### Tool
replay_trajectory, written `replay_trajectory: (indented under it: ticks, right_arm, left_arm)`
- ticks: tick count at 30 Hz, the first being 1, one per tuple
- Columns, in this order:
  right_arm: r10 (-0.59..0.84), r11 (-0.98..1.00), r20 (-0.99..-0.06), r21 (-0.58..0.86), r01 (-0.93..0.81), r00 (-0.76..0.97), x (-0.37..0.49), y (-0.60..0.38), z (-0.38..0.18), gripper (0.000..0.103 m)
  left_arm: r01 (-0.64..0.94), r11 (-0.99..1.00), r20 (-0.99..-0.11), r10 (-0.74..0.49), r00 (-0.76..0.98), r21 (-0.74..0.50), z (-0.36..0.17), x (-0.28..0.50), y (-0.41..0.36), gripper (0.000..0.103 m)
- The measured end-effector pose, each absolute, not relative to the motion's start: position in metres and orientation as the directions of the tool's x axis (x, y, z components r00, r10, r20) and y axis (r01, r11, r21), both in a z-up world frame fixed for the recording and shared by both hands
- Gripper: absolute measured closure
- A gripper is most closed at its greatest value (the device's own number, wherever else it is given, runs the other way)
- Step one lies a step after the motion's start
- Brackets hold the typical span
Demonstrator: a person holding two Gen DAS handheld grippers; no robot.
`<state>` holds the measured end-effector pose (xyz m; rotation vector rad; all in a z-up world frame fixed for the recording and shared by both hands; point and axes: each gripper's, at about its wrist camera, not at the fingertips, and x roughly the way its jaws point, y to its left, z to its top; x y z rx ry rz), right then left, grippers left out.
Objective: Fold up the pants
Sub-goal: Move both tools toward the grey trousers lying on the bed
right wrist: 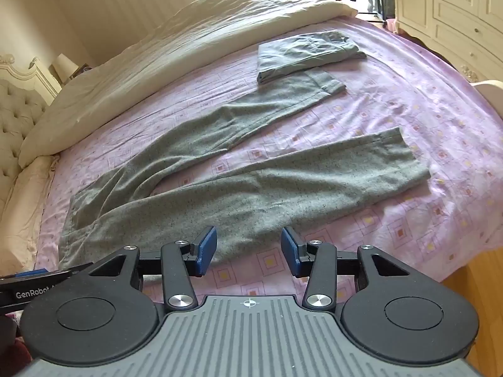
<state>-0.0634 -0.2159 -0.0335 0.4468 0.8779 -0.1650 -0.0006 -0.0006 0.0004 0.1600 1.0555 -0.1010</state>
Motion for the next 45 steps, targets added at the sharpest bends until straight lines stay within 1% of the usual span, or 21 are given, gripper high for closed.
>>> replay_trajectory:
  ticks: [5, 7, 9, 10, 45]
  right_arm:
    - [0.037, 0.899, -0.764, 0.307, 0.312, 0.645, -0.063, -0.208, -0.027, 0.059]
    - [0.052, 0.899, -0.743, 0.326, 0.293, 0.667, -0.070, -0.207, -0.026, 0.059]
    - [0.058, 0.901, -0.745, 0.326, 0.287, 0.664, -0.068, -0.205, -0.025, 0.059]
    - [0.060, 0.904, -0.747, 0.323, 0.282, 0.662, -0.066, -0.203, -0.025, 0.059]
    - [0.089, 0.914, -0.755, 0.321, 0.248, 0.650, -0.065, -0.198, -0.025, 0.059]
  left_arm:
    - [0.163, 0.984, -0.869, -0.017, 0.495, 0.074, 0.001, -0.006, 0.001, 0.013]
    - [0.164, 0.984, -0.866, -0.019, 0.500, 0.073, 0.001, -0.009, 0.000, 0.013]
    - [0.168, 0.983, -0.864, -0.021, 0.502, 0.073, 0.002, -0.012, -0.001, 0.013]
    - [0.159, 0.986, -0.871, -0.031, 0.491, 0.054, 0.005, -0.004, 0.007, 0.013]
    - [0.153, 0.985, -0.875, -0.009, 0.484, 0.074, 0.001, -0.012, 0.003, 0.014]
